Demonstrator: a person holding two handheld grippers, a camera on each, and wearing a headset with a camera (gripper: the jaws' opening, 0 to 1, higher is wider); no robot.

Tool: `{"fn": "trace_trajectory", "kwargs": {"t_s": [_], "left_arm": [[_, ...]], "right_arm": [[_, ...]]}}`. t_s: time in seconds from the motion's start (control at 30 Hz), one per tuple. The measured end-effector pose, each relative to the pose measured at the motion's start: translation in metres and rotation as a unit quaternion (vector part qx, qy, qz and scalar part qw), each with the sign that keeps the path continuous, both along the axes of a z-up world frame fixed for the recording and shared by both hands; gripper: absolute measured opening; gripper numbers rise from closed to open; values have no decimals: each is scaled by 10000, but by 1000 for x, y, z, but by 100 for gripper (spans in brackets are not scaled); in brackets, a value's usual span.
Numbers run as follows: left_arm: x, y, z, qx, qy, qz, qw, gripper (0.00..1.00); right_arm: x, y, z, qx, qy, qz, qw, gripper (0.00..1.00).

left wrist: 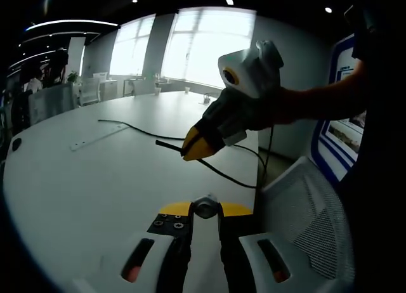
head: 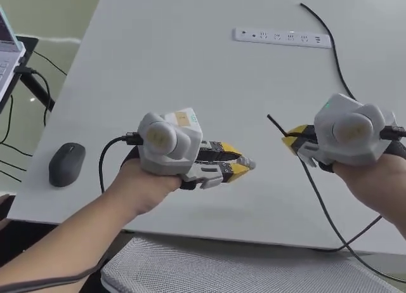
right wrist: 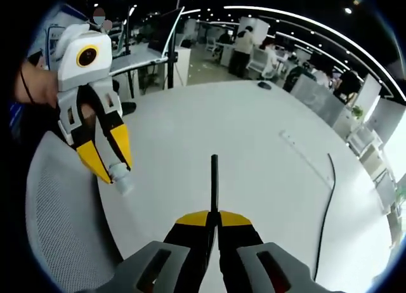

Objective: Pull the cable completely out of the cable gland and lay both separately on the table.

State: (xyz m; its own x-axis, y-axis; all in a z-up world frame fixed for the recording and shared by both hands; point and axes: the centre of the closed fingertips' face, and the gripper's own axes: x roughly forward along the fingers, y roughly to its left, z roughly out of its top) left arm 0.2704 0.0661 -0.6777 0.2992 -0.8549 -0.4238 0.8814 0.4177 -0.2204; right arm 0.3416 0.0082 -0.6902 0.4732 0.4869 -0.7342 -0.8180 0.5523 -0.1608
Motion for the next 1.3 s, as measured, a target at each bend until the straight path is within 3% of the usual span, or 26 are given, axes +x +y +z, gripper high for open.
{"fn": "trace_trajectory", "kwargs": {"t_s": [0.67,0.9,1.1,1.3], "left_arm": [[-10,48,-28,-21,241,132,9996,16],[-13,57,-38,-114,292,270,9991,16],[-21,60,-52,-128,428,344,9984,16],[-29,63,-59,-108,465,379,9981,16]], "right_arm": [[24,64,-15,-396,36,573,9976,0],[29,89,-20,-460,20,850,9953,0],[32,113,-26,-449,59,1079,9931,0],[32,138,-33,-566,-11,1465,9876,0]]}}
